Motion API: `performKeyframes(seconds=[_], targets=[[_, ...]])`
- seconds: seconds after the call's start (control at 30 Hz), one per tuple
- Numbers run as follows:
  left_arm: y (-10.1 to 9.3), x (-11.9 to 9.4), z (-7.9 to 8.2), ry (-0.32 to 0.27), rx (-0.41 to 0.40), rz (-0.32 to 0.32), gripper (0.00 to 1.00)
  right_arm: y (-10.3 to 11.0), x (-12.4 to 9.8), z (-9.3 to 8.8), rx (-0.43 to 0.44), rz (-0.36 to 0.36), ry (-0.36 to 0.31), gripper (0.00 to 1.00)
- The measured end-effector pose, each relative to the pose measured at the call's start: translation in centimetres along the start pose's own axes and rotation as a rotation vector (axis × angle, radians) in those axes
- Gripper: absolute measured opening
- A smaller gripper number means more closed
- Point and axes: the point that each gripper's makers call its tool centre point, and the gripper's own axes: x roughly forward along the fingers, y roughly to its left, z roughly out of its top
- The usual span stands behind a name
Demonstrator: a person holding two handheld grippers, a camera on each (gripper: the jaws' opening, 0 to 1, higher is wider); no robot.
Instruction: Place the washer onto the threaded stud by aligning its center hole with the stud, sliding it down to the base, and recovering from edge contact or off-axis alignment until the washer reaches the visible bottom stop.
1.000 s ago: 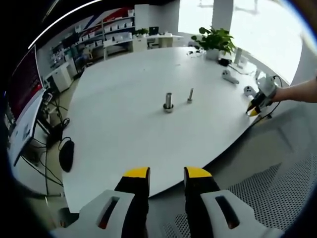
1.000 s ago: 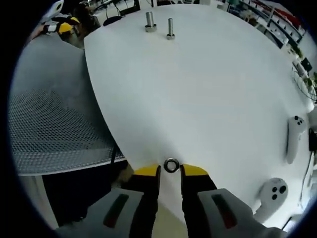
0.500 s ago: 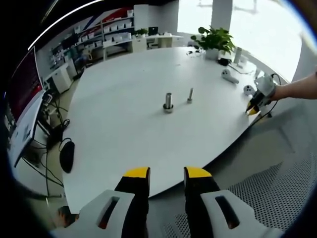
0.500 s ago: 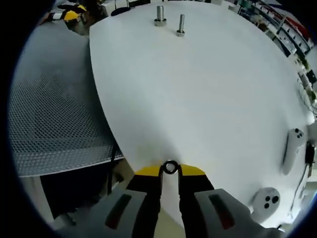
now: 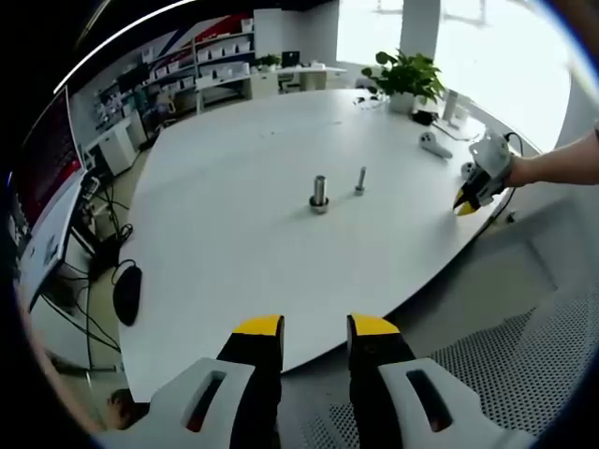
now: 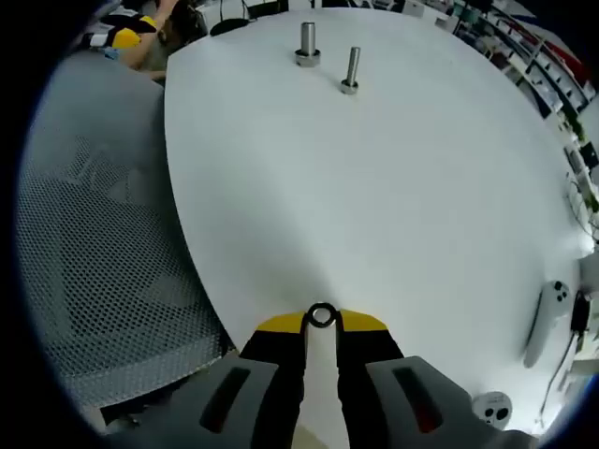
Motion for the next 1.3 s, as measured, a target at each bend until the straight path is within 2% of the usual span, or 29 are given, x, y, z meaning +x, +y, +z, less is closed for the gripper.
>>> performKeyframes(seconds=[0.23,0.37,0.5,0.7,1.03,1.13,1.2,1.3], targets=[[0.0,0.0,0.0,-0.002,0.001,0.002,0.25,-1.3,-0.8,8.5,0.002,0.011,-0.137,0.13],[0.1,0.0,0.1,-0.009,-0.004,0.005,0.25,-2.4,-1.4,13.1,-0.023,0.008,-0.188,0.13],[0.2,-0.1,0.2,-0.014,-0.007,0.012,0.25,-3.0,-1.4,16.5,-0.057,0.007,-0.222,0.13],[0.4,-0.1,0.2,-0.016,-0.010,0.019,0.25,-3.2,-0.4,18.7,-0.073,0.014,-0.223,0.13],[0.5,-0.1,0.1,-0.011,-0.013,0.027,0.25,-3.3,1.4,20.6,-0.159,0.014,-0.188,0.13],[0.6,-0.1,0.0,-0.009,-0.013,0.028,0.25,-3.4,2.2,20.7,-0.165,0.024,-0.168,0.13],[0.6,-0.1,0.0,-0.008,-0.015,0.029,0.25,-3.4,2.5,20.4,-0.201,0.011,-0.143,0.13],[0.6,-0.1,-0.1,-0.005,-0.016,0.031,0.25,-3.5,2.9,20.2,-0.194,0.020,-0.129,0.13]])
